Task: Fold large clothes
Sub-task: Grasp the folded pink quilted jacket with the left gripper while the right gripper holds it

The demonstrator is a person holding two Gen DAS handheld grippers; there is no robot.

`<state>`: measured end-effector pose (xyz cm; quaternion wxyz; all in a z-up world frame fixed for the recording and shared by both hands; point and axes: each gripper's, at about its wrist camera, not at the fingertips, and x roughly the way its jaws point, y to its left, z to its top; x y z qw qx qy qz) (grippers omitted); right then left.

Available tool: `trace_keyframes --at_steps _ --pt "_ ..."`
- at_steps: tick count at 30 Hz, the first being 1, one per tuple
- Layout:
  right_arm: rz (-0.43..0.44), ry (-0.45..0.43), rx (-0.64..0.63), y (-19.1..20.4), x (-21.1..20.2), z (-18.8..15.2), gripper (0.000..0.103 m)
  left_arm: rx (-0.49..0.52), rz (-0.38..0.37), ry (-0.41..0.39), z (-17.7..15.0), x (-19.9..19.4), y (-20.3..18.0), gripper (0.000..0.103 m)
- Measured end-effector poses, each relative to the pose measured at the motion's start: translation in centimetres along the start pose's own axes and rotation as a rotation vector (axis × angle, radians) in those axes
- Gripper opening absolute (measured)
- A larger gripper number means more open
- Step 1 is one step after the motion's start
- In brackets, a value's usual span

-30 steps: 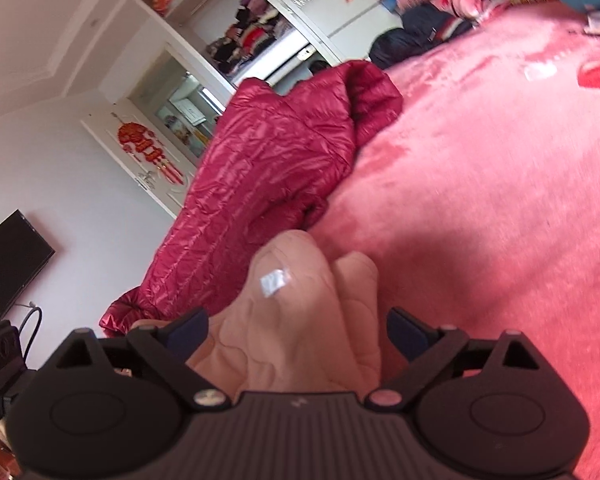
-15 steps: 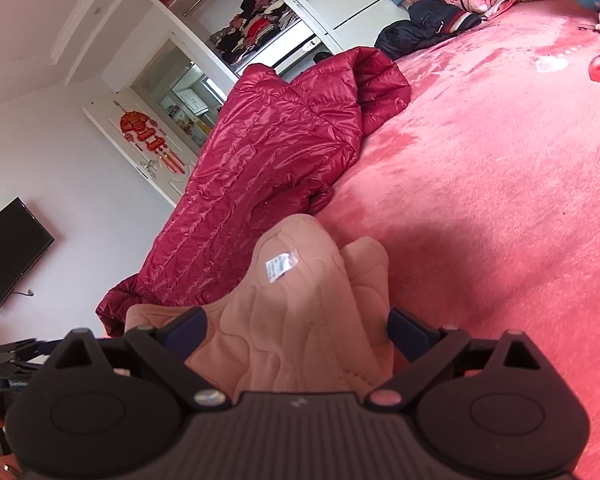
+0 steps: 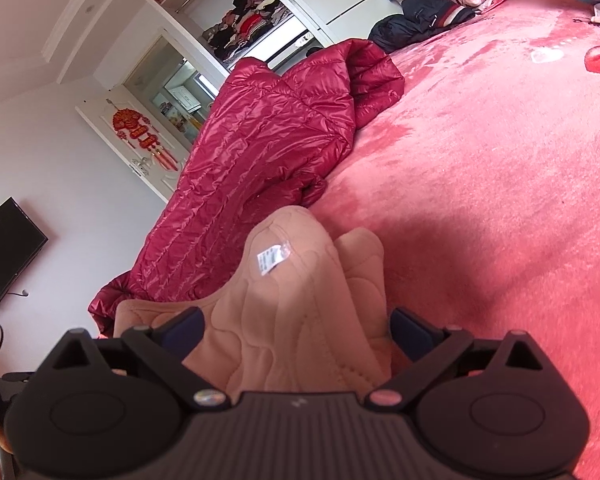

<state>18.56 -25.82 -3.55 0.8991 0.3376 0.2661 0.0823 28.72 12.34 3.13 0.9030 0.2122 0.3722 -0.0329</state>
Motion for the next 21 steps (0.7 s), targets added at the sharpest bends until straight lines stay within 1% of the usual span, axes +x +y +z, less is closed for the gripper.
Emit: trace_keyframes --at_steps 4,5,7,10,14,16,17,20,21 --pt "0.006 -0.012 -0.013 0.3 -0.1 0.0 0.099 -0.121 0.083 -0.056 -1.1 -0.5 1.6 0.021" --pt "0.006 -0.016 -0.02 0.4 -0.2 0.0 0.099 -0.16 0.093 -0.061 -1.6 -0.7 2.2 0.021" --pt "0.004 -0.018 -0.037 0.6 -0.2 0.0 0.1 -0.218 0.088 -0.041 -2.8 -0.3 3.1 0.021" --pt "-0.027 -0.008 -0.058 0.8 0.0 -0.2 0.1 -0.216 0.096 -0.014 -3.8 1.4 2.4 0.021" --pt "-0.122 0.011 -0.072 0.6 0.6 -0.4 0.1 -0.254 0.102 -0.008 -4.1 3.7 1.9 0.022" --pt "-0.157 0.028 -0.057 -0.1 1.0 -0.4 0.1 -0.267 0.114 -0.004 -4.5 3.9 1.9 0.022" --pt "-0.174 0.038 -0.045 -0.5 1.2 -0.5 0.1 -0.271 0.117 -0.002 -4.2 4.7 2.1 0.023" --pt "-0.166 0.042 -0.007 -1.3 1.4 -0.6 0.1 -0.29 0.124 0.019 -3.9 5.5 2.3 0.03" --pt "-0.169 0.044 -0.011 -1.3 1.4 -0.6 0.1 -0.299 0.123 0.017 -3.9 5.3 2.5 0.035"
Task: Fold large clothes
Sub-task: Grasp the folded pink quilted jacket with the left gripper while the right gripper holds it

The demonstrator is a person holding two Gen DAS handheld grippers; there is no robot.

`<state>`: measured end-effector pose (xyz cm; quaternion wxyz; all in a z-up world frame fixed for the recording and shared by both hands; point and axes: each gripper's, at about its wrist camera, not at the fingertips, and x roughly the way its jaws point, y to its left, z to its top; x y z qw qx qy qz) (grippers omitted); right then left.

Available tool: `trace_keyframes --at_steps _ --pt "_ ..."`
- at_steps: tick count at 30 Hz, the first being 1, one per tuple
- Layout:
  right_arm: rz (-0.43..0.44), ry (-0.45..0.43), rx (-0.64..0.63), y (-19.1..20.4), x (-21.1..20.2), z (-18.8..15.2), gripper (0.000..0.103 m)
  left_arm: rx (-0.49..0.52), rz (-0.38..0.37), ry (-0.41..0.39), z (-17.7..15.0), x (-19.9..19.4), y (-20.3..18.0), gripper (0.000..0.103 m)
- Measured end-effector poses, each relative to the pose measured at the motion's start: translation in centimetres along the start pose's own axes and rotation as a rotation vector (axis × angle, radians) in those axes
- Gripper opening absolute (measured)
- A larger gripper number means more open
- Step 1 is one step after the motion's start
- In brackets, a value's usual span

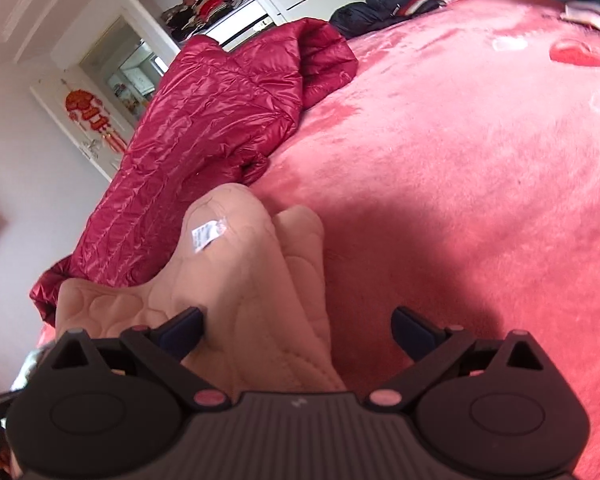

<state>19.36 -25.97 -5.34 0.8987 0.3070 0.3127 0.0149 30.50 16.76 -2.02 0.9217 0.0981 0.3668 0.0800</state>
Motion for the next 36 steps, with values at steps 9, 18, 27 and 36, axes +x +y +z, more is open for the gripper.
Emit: trace_keyframes --at_steps 9,18,27,36 --pt "0.101 0.049 0.103 -2.0 -1.4 1.7 0.101 -0.222 -0.103 -0.054 0.1 -7.1 4.6 0.094" --pt "0.322 0.214 0.208 -5.0 -0.8 1.6 0.103 -0.448 -0.382 0.121 -5.7 -7.8 5.9 0.101" --pt "0.447 0.302 0.087 -1.6 1.3 0.6 0.103 -0.485 -0.57 0.163 -6.3 -4.2 4.8 0.102" --pt "0.425 0.228 0.112 -1.5 1.2 0.2 0.092 -0.572 -0.642 0.16 -7.0 -4.2 4.7 0.1"
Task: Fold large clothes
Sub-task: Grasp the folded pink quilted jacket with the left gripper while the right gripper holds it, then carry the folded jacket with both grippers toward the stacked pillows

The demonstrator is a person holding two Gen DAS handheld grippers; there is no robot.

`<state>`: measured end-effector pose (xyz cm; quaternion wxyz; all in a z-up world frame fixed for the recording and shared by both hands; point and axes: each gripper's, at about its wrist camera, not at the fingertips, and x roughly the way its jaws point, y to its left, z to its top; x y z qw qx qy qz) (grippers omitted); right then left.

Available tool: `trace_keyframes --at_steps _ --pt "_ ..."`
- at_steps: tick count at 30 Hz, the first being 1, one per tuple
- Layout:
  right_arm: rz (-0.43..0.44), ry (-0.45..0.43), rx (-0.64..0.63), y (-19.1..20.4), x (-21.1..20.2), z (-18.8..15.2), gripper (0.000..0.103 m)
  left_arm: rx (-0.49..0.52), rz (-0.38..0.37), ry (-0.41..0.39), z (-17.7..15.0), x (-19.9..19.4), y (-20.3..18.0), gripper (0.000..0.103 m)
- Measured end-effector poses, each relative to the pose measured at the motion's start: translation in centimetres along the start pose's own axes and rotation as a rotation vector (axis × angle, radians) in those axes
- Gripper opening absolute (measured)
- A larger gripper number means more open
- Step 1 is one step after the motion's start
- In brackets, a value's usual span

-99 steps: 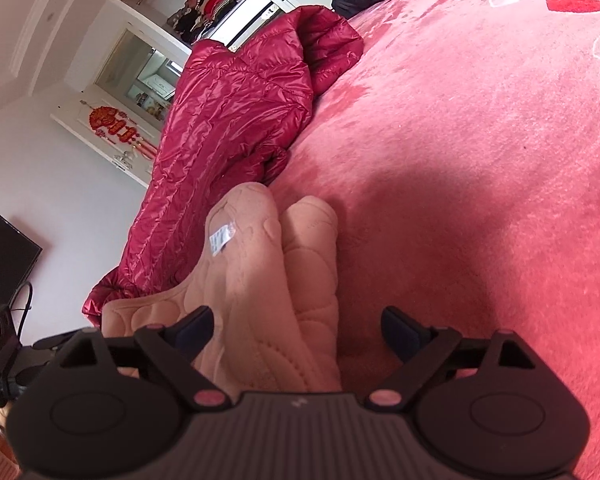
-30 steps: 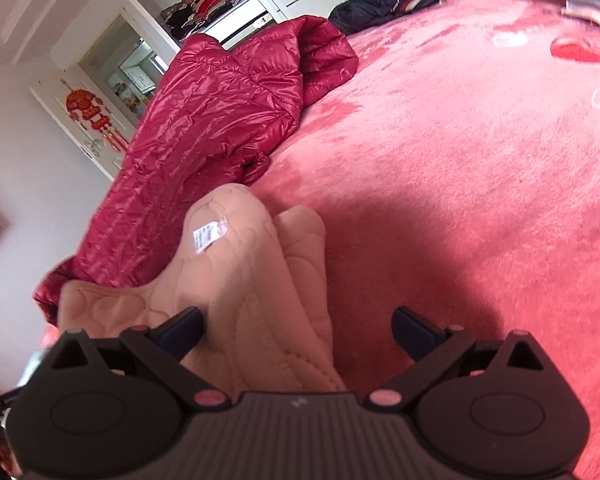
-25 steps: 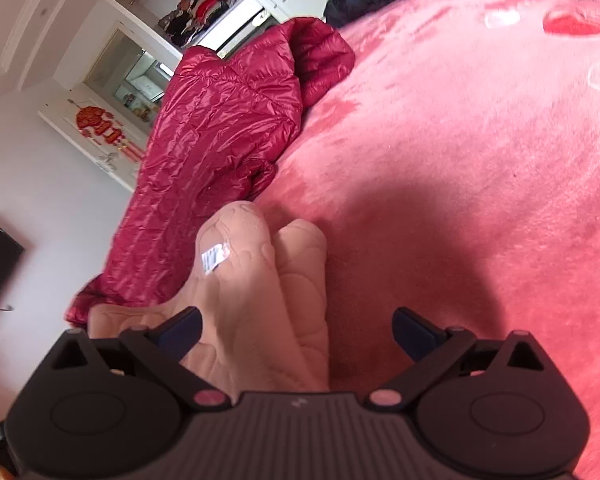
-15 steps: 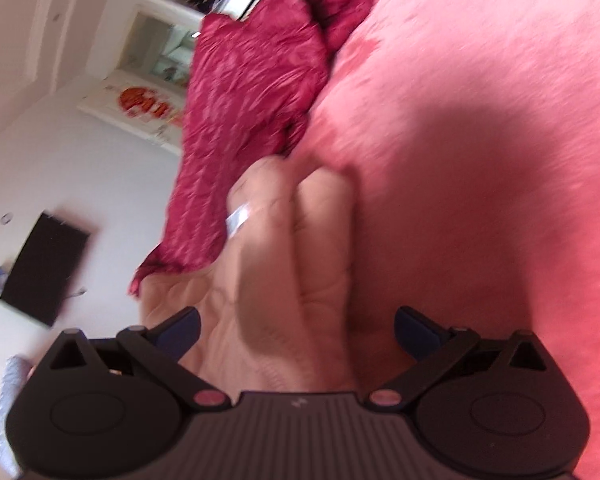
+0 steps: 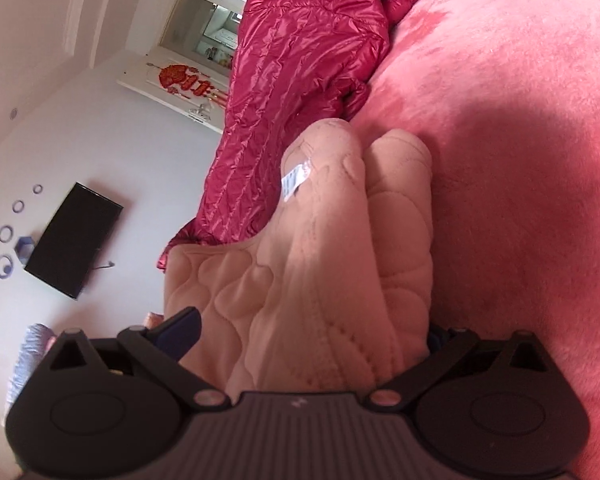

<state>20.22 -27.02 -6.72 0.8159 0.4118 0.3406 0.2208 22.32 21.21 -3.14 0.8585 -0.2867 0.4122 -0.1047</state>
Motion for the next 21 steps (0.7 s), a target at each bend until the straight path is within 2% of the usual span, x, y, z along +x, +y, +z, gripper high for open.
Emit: trace_keyframes --at_steps 1,3,7,9,16,21 --pt "-0.027 -0.006 -0.007 0.3 0.0 0.0 0.087 0.0 0.005 -0.005 0.0 -0.1 0.0 0.093" --pt "-0.079 -0.018 -0.011 0.5 -0.2 -0.1 0.066 0.009 0.02 -0.011 -0.2 -0.2 -0.5 0.082" --pt "-0.118 -0.056 -0.009 0.9 -0.9 -0.5 0.052 0.024 0.058 -0.026 0.0 -0.3 -1.3 0.063" --pt "-0.147 -0.079 -0.04 1.7 -1.2 -0.9 0.045 0.035 0.079 -0.037 0.1 -0.1 -2.3 0.057" --pt "-0.26 -0.158 -0.182 5.0 -2.3 -2.4 0.036 0.093 0.121 -0.078 0.2 -0.9 -5.2 0.046" --pt "-0.355 -0.208 -0.282 6.8 -3.8 -3.2 0.034 0.16 0.076 -0.097 0.8 -1.5 -9.1 0.043"
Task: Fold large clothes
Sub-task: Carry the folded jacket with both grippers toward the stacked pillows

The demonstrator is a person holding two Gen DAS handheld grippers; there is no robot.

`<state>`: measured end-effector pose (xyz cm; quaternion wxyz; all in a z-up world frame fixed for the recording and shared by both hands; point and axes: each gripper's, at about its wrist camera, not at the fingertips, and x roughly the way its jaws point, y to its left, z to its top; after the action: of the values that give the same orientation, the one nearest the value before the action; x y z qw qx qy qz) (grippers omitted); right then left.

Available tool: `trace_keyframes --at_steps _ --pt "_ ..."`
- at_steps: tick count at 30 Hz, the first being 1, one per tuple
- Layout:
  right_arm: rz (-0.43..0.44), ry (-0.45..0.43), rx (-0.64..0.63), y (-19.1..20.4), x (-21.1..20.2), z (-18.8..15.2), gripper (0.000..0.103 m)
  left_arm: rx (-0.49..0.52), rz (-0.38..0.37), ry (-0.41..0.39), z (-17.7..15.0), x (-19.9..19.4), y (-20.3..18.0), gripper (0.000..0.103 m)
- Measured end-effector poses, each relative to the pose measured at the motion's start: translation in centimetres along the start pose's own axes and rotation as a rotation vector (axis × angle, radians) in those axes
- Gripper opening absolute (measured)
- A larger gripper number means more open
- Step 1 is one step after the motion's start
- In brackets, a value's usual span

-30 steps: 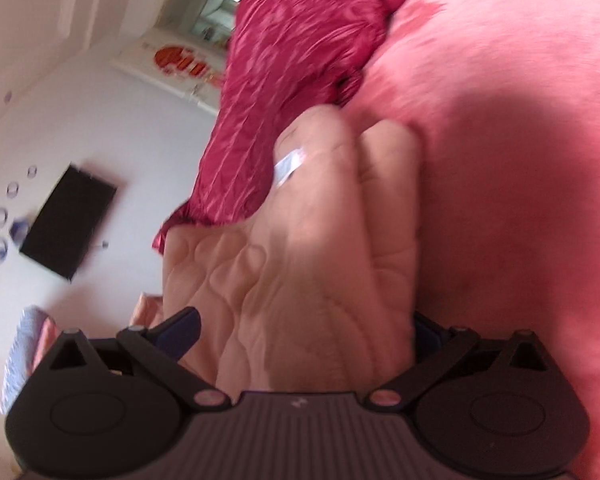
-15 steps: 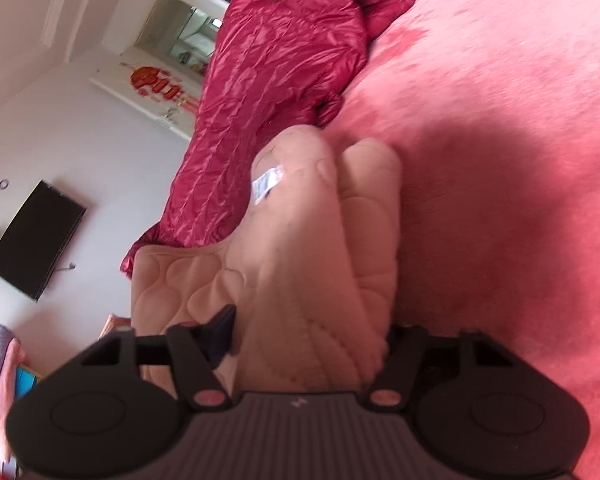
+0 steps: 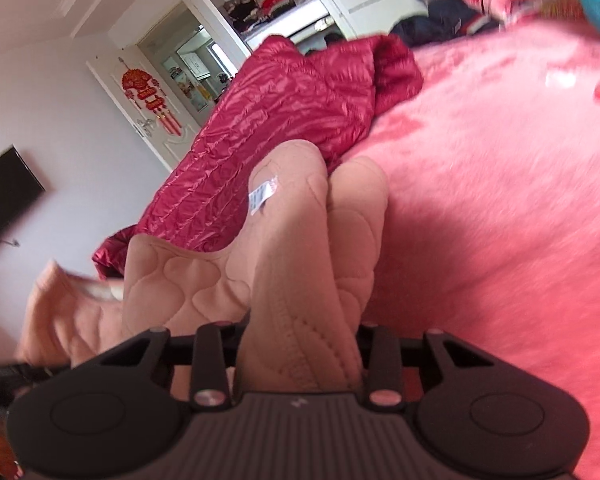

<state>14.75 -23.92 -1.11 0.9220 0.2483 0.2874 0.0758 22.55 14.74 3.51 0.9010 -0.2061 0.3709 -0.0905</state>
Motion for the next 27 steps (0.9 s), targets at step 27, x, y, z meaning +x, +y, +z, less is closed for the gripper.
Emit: trace_keyframes --at_steps 27 --pt "-0.621 -0.465 0.223 -20.1 -16.3 4.7 0.033 0.329 -0.303 0.107 -1.8 23.0 -36.4 0.043"
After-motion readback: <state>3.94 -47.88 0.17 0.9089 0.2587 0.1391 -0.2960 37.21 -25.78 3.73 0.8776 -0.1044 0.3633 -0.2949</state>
